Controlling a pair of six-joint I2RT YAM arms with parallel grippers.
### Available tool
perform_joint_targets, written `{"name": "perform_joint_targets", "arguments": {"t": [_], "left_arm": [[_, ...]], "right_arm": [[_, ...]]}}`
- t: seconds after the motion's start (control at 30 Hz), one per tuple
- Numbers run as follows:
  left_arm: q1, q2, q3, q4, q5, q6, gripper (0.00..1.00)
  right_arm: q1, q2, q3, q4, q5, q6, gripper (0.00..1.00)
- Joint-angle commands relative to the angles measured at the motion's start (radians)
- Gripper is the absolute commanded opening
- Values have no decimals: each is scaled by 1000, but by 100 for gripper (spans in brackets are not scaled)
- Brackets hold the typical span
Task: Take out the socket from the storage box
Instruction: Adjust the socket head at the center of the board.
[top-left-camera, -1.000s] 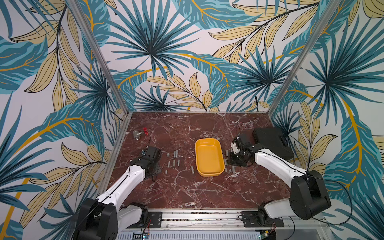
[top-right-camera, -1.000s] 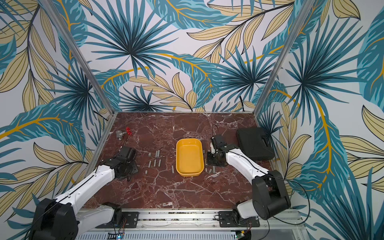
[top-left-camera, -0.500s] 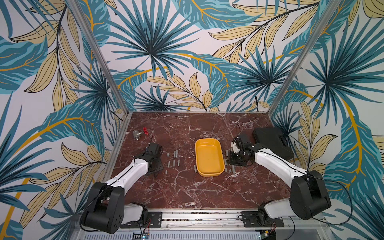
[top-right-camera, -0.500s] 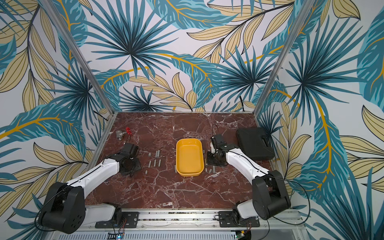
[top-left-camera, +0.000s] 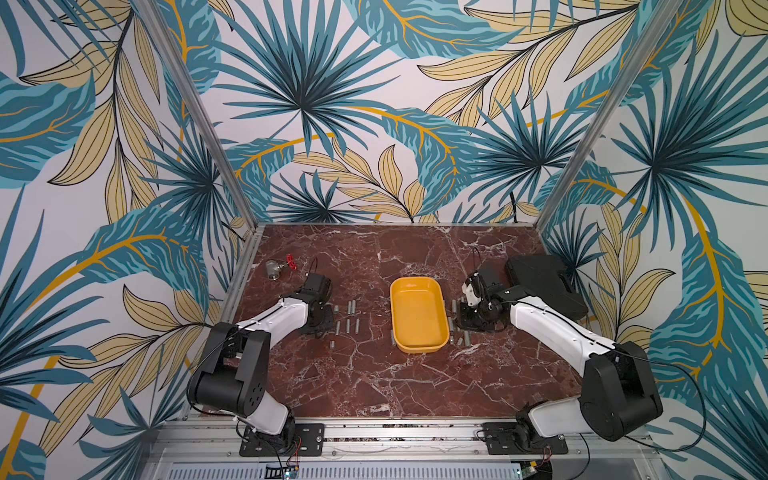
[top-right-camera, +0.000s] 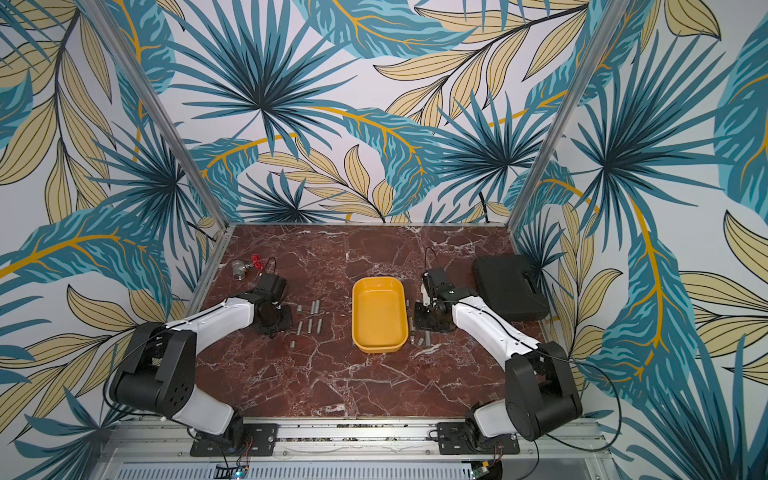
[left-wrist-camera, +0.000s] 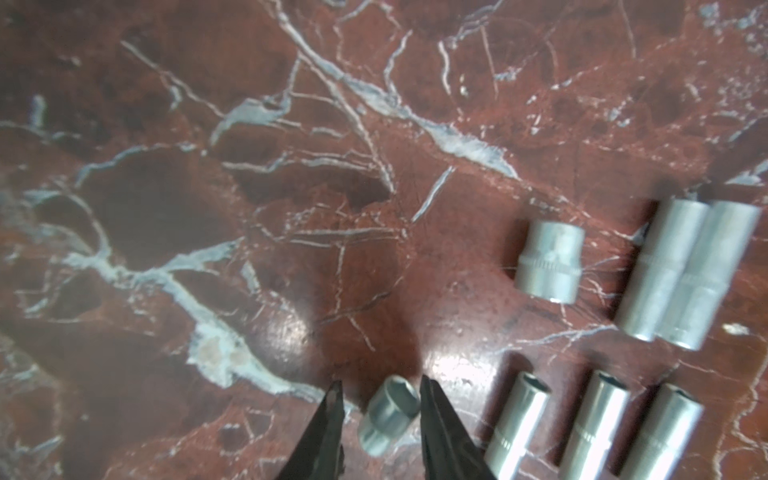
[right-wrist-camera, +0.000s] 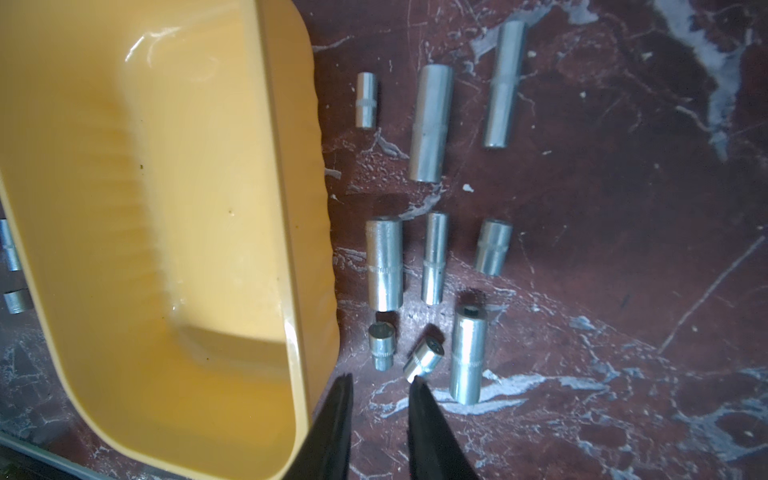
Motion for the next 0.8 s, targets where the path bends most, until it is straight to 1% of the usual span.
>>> {"name": "perform_joint_targets", "arguments": {"t": [0.0, 0.07, 0.23, 0.37, 0.47, 0.57, 0.67, 0.77], "left_arm": [[8, 17, 46, 34, 40, 34, 28], [5, 29, 40, 51, 76, 30, 25], [-27, 25, 4, 90, 109, 0, 23], [-69, 19, -7, 92, 109, -18, 23], [-81, 9, -16, 90, 103, -28, 23], [-80, -1, -29, 87, 89, -29, 25], [-81, -9, -29, 74, 76, -27, 31], [-80, -20, -26, 68, 65, -27, 34]], "right_arm": [[-3, -17, 15, -23, 16, -8, 26], [-3, -14, 15, -21, 13, -6, 26], [-3, -13, 18, -21, 12, -4, 26], [-4, -10, 20, -22, 9, -4, 26], [-3, -12, 19, -24, 10, -4, 26], [-3, -13, 21, -25, 11, -6, 26], [-4, -14, 31, -27, 12, -7, 26], [-3, -11, 53, -33, 8, -10, 28]]}}
